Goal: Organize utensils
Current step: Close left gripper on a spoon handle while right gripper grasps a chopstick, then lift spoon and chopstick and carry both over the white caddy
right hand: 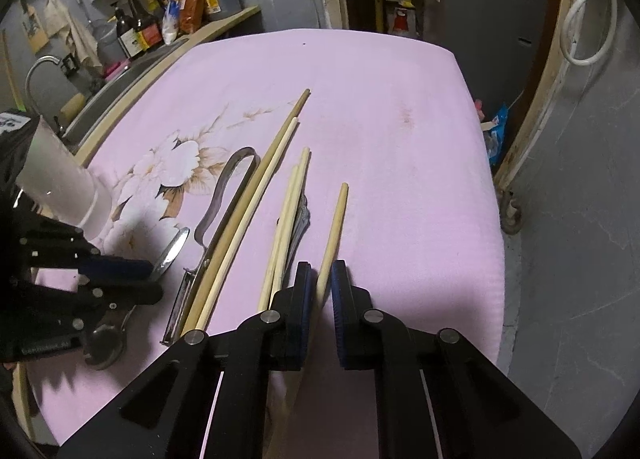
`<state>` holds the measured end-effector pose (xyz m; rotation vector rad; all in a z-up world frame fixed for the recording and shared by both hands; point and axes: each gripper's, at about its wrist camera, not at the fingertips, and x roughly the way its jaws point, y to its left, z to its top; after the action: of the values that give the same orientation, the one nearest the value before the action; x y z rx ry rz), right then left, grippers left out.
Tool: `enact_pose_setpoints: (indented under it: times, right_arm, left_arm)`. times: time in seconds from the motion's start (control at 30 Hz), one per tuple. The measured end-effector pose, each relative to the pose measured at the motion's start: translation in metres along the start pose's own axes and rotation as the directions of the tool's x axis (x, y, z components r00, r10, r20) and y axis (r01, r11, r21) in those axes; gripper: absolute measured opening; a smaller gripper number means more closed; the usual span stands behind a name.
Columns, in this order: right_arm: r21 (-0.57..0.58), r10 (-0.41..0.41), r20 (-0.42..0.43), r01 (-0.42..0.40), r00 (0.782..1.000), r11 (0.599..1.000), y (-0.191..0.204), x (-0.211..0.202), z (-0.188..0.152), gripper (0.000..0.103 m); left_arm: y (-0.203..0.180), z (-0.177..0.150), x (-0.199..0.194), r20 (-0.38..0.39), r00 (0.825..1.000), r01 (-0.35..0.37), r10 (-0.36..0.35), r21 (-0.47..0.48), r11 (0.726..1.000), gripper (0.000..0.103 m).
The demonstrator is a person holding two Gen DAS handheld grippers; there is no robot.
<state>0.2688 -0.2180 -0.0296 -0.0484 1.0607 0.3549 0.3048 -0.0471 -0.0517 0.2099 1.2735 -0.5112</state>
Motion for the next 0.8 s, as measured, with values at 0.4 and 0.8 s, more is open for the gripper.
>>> enact_pose_setpoints:
  times: [0.4,0.8]
  right_arm:
    - [0.145,0.145,0.232,-0.181,0.962,0.973,-0.009,-0.032,-0.029,0.003]
    - [0.07,0.036,0.651,-0.107,0.758,0.992,0.034,-0.096,-0.071,0.003]
  left_arm:
    - [-0.002,-0.054,-0.043,0.327,0.942,0.105,-0.075,-0.078,0.991,0.006]
    - [-0.036,-0.096,-0.074,0.629,0.768,-0.034,0.118,-0.145,0.989,0.006]
